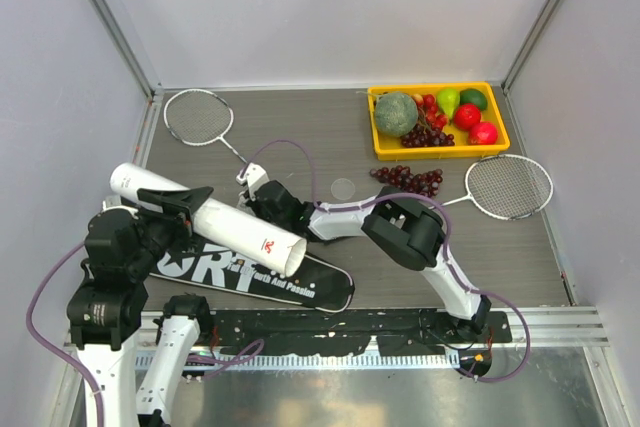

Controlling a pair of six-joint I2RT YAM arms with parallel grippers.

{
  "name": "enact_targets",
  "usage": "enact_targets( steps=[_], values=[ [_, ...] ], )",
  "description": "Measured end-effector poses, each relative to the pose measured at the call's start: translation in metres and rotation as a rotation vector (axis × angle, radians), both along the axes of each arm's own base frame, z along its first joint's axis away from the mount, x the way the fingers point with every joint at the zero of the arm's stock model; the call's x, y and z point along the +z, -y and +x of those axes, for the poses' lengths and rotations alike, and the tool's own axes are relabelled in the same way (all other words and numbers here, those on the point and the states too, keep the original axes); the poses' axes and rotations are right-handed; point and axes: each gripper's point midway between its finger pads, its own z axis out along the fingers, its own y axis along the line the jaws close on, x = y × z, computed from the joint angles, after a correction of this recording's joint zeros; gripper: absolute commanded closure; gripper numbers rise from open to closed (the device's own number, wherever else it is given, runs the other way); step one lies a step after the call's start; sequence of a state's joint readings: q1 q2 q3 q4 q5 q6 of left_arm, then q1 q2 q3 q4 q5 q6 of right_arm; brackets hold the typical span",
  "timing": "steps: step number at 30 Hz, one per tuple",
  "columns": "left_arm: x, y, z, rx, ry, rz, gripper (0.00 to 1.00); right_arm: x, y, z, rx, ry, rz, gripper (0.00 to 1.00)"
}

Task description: Pack up the badminton gear

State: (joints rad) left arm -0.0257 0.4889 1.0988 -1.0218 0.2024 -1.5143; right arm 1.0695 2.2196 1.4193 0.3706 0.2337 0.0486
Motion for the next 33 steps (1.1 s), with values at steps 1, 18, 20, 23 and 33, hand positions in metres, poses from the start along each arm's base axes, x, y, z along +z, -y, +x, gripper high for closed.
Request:
enact_targets(
  steps=[1, 18, 20, 23, 33],
  values=[
    [-0.001, 0.000, 0.000, 0.000, -0.002, 0.000, 1.00, -0.002, 0.000, 0.000, -0.001, -0.001, 0.001, 0.93],
    [-0.034, -0.005, 0.015, 0.016, -0.046, 0.044, 0.99, 0.100, 0.043, -0.016, -0.016, -0.017, 0.311, 0.95],
    [-0.046, -0.006, 0.018, 0.013, -0.065, 0.056, 0.99, 0.126, 0.060, -0.017, -0.030, -0.009, 0.370, 0.95],
    [-0.069, -0.005, 0.022, 0.002, -0.103, 0.072, 0.99, 0.150, 0.097, -0.021, -0.068, -0.007, 0.424, 0.95],
    [-0.126, 0.004, 0.041, -0.090, -0.215, 0.106, 0.98, 0.169, 0.226, -0.051, -0.262, 0.014, 0.421, 0.95]
  ],
)
